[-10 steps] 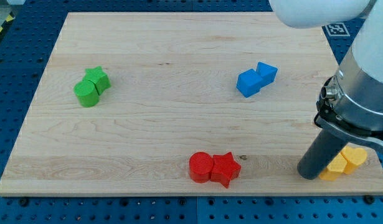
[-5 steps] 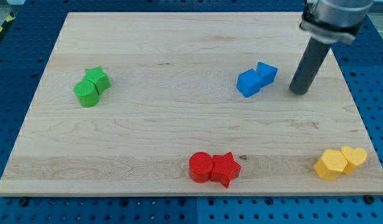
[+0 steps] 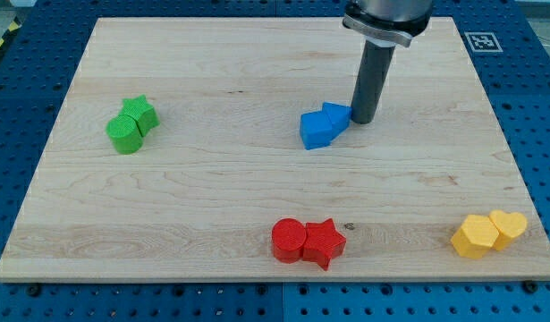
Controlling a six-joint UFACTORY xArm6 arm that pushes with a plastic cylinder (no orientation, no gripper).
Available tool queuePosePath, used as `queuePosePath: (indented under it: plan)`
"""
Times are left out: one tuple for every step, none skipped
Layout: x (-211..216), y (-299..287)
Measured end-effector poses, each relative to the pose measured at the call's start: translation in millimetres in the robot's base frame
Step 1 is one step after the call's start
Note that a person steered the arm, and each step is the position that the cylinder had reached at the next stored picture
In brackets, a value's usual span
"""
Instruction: Place the blue blocks at the center of the board
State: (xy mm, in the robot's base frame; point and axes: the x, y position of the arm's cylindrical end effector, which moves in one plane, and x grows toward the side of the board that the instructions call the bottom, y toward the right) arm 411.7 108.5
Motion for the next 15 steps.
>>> queuePosePath:
  plan:
    - [0,-1]
    - [0,0]
    - [10,0]
    - [25,0]
    - [38,0]
    - [39,-6]
    - [39,-25]
    - [39,-24]
    - [47,-22]
    - [48,-32]
    - [48,-46]
    - [47,-48]
    - [47,-11]
    - [31,33]
    - [-5,48]
